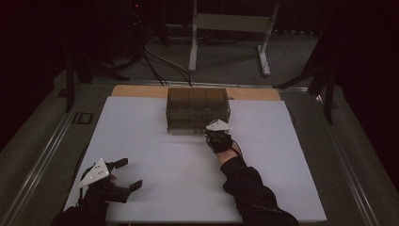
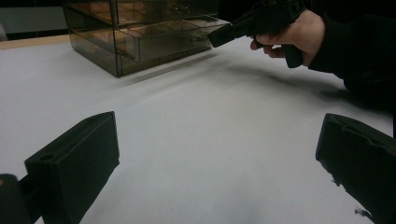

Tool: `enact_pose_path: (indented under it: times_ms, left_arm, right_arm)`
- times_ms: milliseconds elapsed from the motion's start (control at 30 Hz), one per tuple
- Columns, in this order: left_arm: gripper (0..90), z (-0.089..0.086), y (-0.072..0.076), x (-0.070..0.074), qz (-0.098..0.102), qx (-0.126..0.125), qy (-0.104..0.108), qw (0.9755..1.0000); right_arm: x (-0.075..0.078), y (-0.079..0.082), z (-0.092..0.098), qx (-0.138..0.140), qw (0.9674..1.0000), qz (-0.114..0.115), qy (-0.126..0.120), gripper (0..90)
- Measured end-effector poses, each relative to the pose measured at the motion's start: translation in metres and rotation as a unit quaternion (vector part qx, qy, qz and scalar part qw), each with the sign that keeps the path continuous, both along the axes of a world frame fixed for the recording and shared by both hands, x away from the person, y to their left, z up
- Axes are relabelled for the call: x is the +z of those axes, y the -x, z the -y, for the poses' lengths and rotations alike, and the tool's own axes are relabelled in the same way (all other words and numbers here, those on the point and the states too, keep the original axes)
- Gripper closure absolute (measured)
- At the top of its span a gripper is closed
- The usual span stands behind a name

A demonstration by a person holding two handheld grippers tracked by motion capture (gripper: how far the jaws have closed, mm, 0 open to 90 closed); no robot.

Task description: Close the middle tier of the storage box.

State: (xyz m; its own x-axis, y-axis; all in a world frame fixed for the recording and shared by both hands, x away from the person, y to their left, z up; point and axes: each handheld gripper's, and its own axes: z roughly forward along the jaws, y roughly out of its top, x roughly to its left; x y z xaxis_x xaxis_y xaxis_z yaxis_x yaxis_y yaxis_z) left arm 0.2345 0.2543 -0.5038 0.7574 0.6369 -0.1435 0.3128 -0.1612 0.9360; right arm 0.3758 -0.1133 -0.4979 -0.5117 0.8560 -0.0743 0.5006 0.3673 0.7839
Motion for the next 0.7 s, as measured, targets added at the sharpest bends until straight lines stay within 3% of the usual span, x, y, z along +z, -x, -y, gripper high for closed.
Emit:
enact_pose_path:
  times_ms: [700]
  left_arm:
    - [1.0, 0.0000, 0.0000, 0.0000, -0.001, -0.001, 0.000, 1.0000]
  right_arm:
    - [-0.0011, -0.0058, 0.0006, -0.007, 1.0000, -0.004, 0.001, 90.0]
